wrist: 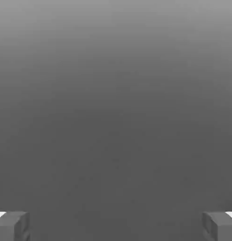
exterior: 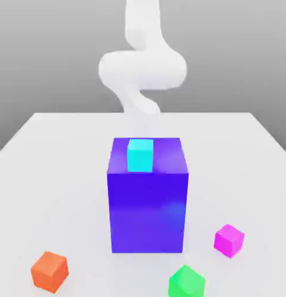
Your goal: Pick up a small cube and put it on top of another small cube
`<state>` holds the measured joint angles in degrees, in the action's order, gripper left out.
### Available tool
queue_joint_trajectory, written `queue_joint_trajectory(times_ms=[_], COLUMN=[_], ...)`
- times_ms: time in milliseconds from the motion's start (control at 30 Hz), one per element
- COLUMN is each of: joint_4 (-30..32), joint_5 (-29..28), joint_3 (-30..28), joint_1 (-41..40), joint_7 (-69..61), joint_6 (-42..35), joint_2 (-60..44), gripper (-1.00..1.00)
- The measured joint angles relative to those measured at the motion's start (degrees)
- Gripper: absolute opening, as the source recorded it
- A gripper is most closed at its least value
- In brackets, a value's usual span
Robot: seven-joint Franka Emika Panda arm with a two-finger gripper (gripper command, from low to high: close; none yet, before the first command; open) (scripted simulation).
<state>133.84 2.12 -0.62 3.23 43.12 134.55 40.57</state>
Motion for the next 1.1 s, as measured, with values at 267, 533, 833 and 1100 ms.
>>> queue_joint_trajectory(times_ms=[267,533,833,1100], joint_4=[6.63,13.18,18.43,17.05], joint_5=[6.21,7.49,-4.82,-6.22], joint_3=[0.58,4.64,4.22,2.54], joint_1=[9.08,15.14,21.6,23.07], joint_7=[-8.28,-12.97,-7.54,-6.48], joint_6=[8.85,17.77,29.22,35.71], joint_2=[-17.18,-33.74,-51.78,-59.94], gripper=[0.0,0.0,0.0,-1.0])
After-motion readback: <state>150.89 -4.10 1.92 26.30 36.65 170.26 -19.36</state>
